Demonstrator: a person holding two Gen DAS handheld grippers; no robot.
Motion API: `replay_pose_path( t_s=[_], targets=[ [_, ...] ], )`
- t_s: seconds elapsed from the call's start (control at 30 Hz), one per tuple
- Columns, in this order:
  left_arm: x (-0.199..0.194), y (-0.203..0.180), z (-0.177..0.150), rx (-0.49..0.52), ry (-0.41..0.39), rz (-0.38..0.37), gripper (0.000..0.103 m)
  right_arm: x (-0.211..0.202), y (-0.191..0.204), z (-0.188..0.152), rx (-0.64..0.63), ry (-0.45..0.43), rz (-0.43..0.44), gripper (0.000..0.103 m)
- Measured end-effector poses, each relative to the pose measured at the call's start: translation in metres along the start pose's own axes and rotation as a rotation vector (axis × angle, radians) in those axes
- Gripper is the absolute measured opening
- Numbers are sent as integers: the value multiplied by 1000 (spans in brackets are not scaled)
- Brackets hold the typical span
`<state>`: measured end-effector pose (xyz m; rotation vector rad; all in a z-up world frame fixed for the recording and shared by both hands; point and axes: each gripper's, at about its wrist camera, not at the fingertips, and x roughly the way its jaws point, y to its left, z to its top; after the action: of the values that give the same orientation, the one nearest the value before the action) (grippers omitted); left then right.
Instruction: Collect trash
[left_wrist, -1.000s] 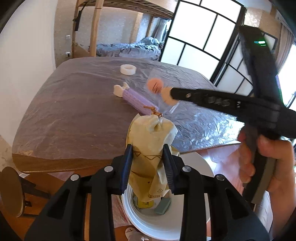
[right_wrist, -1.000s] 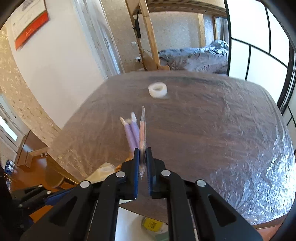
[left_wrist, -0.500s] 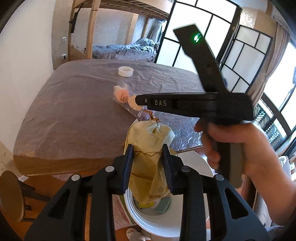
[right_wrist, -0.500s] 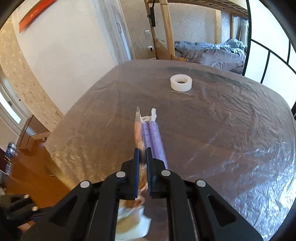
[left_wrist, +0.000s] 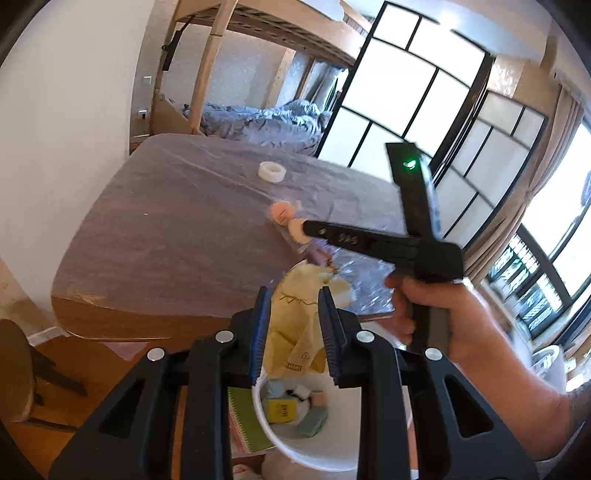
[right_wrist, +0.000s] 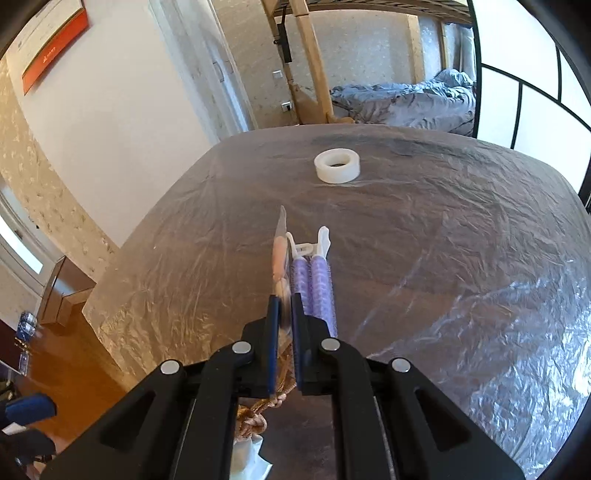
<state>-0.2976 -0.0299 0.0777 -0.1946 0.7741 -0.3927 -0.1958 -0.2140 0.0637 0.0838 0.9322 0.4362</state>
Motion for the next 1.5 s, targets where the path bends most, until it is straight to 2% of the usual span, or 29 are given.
replay_pose_path(
  t_s=[0.07,0.1,0.13,0.17,0.27,0.4,0.43,0.47,0.5,0.57,0.63,0.77,1.0,1.1,1.23,1.5],
  targets=[
    [3,-3,1,20,16,23,30,0,-1,-1,13,3,18,9],
    [5,-5,3,16,14,27,43,1,0,-2,8,7,12,9],
    [6,-7,7,18,16,36,78,2,1,-2,0,11,6,9],
    [9,-9,10,29,16,38,98,3,2,-2,0,14,6,9],
    [23,-15,20,88,24,14,98,7,1,-1,5,21,12,9],
    [56,-20,18,119,111,-18,98,9,0,0,5,26,15,9],
    [65,-23,15,145,123,1,92,10,0,0,4,28,18,9],
    [70,-25,13,160,137,11,67,11,0,1,2,30,19,9],
    [78,-26,11,167,155,23,53,11,-1,2,3,30,20,9],
    [83,-26,11,161,153,17,45,13,-3,2,8,34,22,9],
    [80,-30,12,178,142,9,42,14,-6,3,12,35,24,9],
    [65,-30,8,176,121,12,40,16,-11,4,22,35,18,9],
    [30,-5,6,26,58,-61,39,17,-10,3,-8,17,-19,9],
    [28,1,8,30,48,-13,39,17,-8,-1,-27,-14,-31,9],
    [17,18,14,-38,7,-12,39,11,-15,-3,23,-42,14,9],
    [8,9,10,-11,-29,42,39,-33,-1,0,8,-133,44,9]
  ],
)
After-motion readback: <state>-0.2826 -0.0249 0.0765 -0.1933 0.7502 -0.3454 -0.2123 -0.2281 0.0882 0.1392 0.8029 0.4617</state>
